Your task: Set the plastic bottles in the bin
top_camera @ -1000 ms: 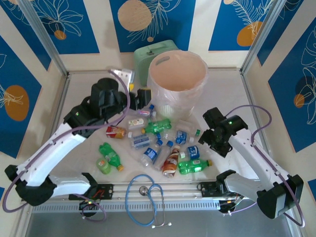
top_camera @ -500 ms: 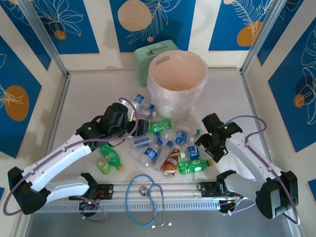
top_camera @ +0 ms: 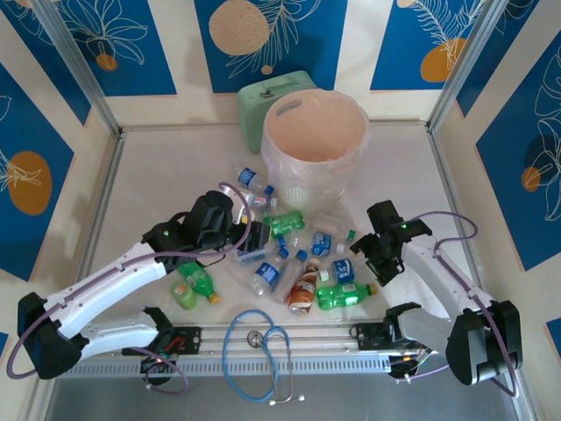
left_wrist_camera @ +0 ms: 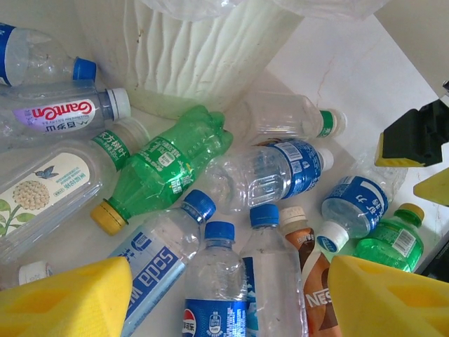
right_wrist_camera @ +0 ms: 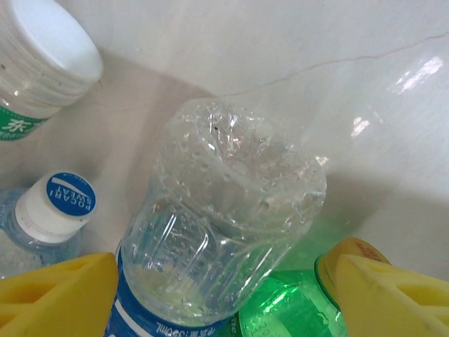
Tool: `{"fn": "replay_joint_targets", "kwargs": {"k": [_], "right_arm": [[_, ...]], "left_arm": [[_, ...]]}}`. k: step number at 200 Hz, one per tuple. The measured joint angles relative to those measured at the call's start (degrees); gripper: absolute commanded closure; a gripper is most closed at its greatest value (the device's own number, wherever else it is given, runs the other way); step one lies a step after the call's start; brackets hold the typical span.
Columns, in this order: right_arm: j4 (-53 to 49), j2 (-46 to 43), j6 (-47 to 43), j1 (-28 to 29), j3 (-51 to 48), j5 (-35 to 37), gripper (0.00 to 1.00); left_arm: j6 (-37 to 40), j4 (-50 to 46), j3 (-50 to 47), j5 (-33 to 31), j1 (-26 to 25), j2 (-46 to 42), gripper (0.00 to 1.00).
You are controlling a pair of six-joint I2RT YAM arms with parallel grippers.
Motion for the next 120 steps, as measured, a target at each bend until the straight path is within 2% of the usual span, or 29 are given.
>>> {"fn": "replay_joint_targets", "kwargs": {"k": [75,120], "right_arm": [[3.41,5.42,0.07,-2.14,0.02,0.04,0.16],[5.11,8.63,0.04,-3.61,0.02,0.22,0.18]], "left_arm": [[0.0,0.02,-0.11,0.26,-0.09,0.5,0.27],[0.0,0.02,-0.63,0.39,-0.11,0.85,0.26]]}}
